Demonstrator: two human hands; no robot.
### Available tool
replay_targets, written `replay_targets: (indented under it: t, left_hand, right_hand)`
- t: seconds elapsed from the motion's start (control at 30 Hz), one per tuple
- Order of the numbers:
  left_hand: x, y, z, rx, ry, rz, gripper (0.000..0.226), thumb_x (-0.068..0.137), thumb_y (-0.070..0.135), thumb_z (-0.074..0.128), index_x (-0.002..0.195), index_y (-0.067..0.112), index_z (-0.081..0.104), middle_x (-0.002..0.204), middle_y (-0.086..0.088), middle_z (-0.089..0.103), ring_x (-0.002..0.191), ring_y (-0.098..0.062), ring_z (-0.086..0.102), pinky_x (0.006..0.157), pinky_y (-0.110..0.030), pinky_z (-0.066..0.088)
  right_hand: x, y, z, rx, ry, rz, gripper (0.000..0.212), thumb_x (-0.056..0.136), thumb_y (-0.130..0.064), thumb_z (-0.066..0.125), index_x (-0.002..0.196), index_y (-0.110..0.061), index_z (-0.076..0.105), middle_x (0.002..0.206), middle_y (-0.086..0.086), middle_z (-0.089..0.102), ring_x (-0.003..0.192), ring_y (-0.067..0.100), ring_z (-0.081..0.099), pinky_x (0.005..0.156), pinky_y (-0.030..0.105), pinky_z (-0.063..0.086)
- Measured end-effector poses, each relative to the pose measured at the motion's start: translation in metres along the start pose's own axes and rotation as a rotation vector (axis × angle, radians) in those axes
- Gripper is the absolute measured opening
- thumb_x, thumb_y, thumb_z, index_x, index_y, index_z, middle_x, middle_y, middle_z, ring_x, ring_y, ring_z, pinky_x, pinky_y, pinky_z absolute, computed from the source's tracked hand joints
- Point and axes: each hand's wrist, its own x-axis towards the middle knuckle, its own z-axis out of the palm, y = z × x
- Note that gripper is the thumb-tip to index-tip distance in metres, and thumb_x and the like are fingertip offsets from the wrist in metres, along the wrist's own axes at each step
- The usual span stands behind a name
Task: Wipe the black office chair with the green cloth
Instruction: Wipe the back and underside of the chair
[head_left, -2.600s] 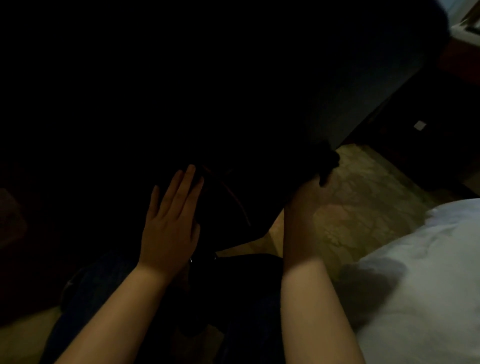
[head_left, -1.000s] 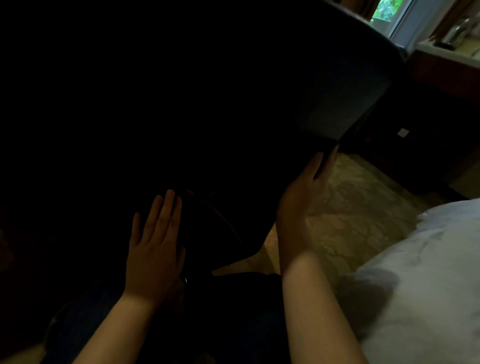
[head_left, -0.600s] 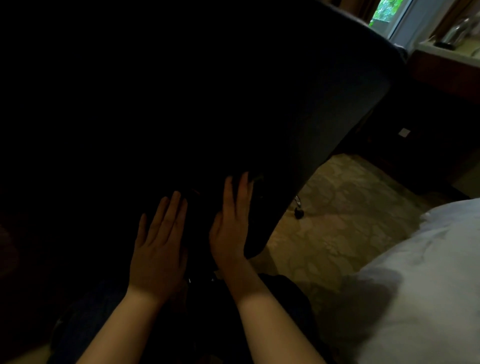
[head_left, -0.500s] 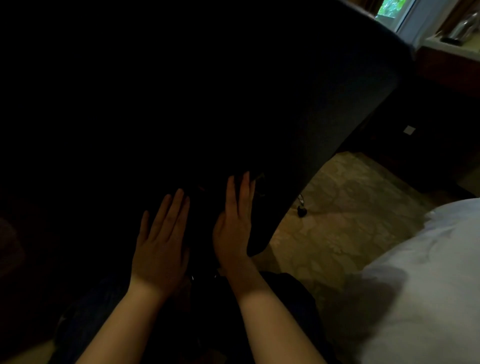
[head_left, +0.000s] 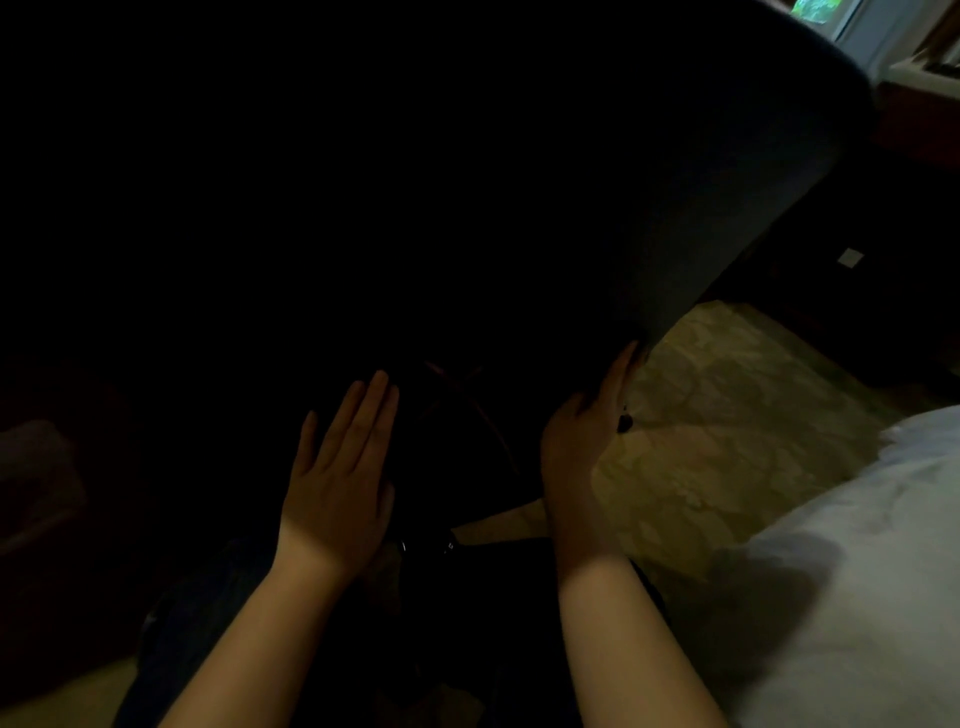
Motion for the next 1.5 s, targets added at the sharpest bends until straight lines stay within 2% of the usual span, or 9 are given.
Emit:
replay_targets:
  t: [0.3,0.4,0.47,0.5,0.63,0.77,1.07,1.4,1.5]
  left_hand:
    - [-0.002,0.000,-0.005,-0.052,-0.063,-0.031,0.099,0.069,0.007,0.081,0.150,0.005,0.025,0.159,-0.013,0.021,0.146,-0.026,0.016,0.111,-0.060,0.028]
    - [-0.002,0.001,-0.006,-0.058,-0.044,-0.028,0.100,0.068,0.005,0.082,0.150,0.004,0.025,0.158,-0.013,0.020,0.145,-0.025,0.014,0.111,-0.059,0.026]
    - [-0.002,0.003,-0.006,-0.056,-0.040,-0.025,0.100,0.068,0.005,0.083,0.150,0.004,0.025,0.158,-0.013,0.019,0.146,-0.025,0.014,0.111,-0.058,0.026]
    - [-0.002,0.003,-0.007,-0.054,-0.041,-0.027,0.100,0.068,0.006,0.083,0.150,0.005,0.025,0.157,-0.013,0.019,0.146,-0.027,0.016,0.111,-0.057,0.026]
    - [-0.004,0.004,-0.006,-0.059,-0.006,-0.031,0.093,0.073,0.009,0.077,0.148,0.004,0.022,0.156,-0.012,0.020,0.144,-0.027,0.022,0.111,-0.055,0.027]
    - [-0.006,-0.002,-0.008,-0.062,0.075,-0.081,0.066,0.084,0.024,0.038,0.144,-0.003,0.034,0.152,-0.014,0.025,0.141,-0.031,0.029,0.108,-0.061,0.031]
    - [-0.014,-0.021,-0.009,-0.015,0.074,-0.068,0.070,0.082,0.021,0.042,0.148,0.001,0.032,0.157,-0.015,0.025,0.146,-0.032,0.024,0.114,-0.057,0.025]
    - [-0.009,-0.004,-0.009,-0.133,0.168,-0.189,0.093,0.074,-0.002,0.073,0.151,0.002,0.022,0.159,-0.015,0.015,0.147,-0.026,0.012,0.114,-0.061,0.023]
    - [-0.010,-0.003,-0.009,-0.168,0.153,-0.182,0.092,0.075,-0.001,0.073,0.151,0.005,0.021,0.160,-0.015,0.014,0.148,-0.029,0.013,0.114,-0.062,0.023]
  right_hand:
    - [-0.004,0.014,0.005,0.007,-0.009,0.311,0.067,0.093,0.007,0.038,0.154,-0.013,0.019,0.161,0.010,0.017,0.148,0.019,0.016,0.108,0.006,0.018]
    - [-0.018,-0.015,0.008,0.011,0.021,0.102,0.067,0.089,0.016,0.039,0.151,-0.003,0.023,0.158,0.019,0.018,0.130,-0.020,0.014,0.094,-0.005,0.023]
    - [-0.033,-0.033,0.014,0.027,0.026,-0.071,0.068,0.084,0.019,0.039,0.149,0.001,0.027,0.156,0.022,0.019,0.131,-0.003,0.023,0.074,-0.004,0.029]
    - [-0.042,-0.041,0.017,0.029,0.009,-0.137,0.069,0.084,0.016,0.038,0.149,-0.001,0.027,0.157,0.020,0.018,0.134,-0.017,0.025,0.074,-0.002,0.034]
    - [-0.084,-0.059,0.041,-0.004,-0.219,-0.356,0.051,0.099,-0.010,0.030,0.150,-0.011,0.025,0.160,0.007,0.010,0.149,0.027,0.011,0.116,0.040,0.029]
    - [-0.118,-0.061,0.064,-0.100,-0.450,-0.626,0.047,0.100,-0.021,0.040,0.145,-0.017,0.027,0.154,0.002,0.019,0.147,0.022,0.003,0.117,0.042,0.023]
    - [-0.117,-0.049,0.066,-0.264,-0.458,-0.762,0.053,0.097,-0.018,0.045,0.147,-0.016,0.029,0.156,0.004,0.020,0.148,0.025,0.012,0.121,0.037,0.016]
    - [-0.067,-0.010,0.019,-0.270,-0.273,-0.436,0.059,0.093,-0.004,0.037,0.150,-0.015,0.023,0.160,0.010,0.011,0.147,0.032,0.013,0.107,0.054,0.039]
    - [-0.054,0.006,0.007,-0.203,-0.236,-0.322,0.070,0.087,0.015,0.041,0.150,-0.009,0.026,0.160,0.010,0.010,0.144,0.034,0.025,0.099,0.038,0.049]
